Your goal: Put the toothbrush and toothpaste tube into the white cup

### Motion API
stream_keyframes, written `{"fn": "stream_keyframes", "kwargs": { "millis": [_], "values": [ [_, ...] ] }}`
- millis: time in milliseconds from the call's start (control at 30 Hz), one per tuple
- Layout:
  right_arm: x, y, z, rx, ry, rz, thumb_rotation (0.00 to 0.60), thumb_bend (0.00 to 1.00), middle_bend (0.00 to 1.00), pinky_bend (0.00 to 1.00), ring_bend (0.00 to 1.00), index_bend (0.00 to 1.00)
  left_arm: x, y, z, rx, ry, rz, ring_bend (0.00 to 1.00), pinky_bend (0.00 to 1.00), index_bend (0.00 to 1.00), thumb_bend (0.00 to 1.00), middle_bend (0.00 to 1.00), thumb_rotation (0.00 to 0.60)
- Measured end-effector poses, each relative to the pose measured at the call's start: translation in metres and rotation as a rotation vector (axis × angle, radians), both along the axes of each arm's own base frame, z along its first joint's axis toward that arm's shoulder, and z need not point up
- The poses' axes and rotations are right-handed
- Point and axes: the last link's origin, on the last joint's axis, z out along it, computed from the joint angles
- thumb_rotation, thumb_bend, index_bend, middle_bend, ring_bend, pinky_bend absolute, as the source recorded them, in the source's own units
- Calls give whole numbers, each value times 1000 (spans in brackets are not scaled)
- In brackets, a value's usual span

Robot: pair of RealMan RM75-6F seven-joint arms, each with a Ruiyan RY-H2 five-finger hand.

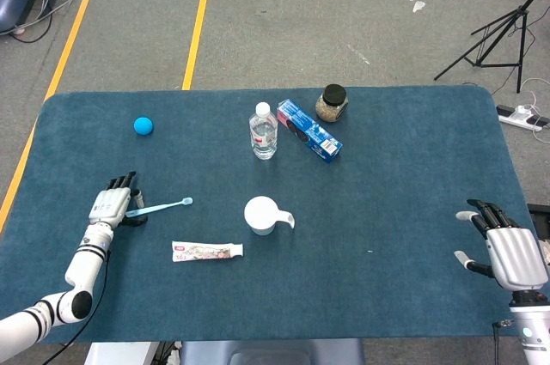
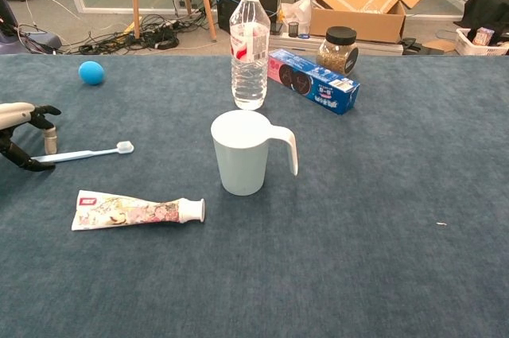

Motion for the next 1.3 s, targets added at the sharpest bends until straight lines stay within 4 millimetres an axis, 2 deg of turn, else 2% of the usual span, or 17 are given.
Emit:
{"fn": "stream_keyframes", "kwargs": {
  "millis": [167,367,567,1000,1300],
  "values": [
    [0,0,0,0,-1,0,600,98,224,446,186,353,1,0,0,6,4,-5,0,0,527,256,0,600],
    [0,0,0,0,-1,2,600,98,224,446,186,353,0,0,2,9,11,-9,0,0,535,366,0,600],
    [0,0,-1,2,3,0,600,98,225,446,186,353,-1,-1,3,0,16,-7,0,0,533,409,0,600],
    [0,0,0,0,1,1,600,98,225,446,186,353,-2,-2,3,-18,37,-24,0,0,518,442,0,600],
    [1,0,-1,2,2,4,600,98,225,446,186,353,7,-4,15,5,32,-71,0,0,551,461,0,600]
  ]
}}
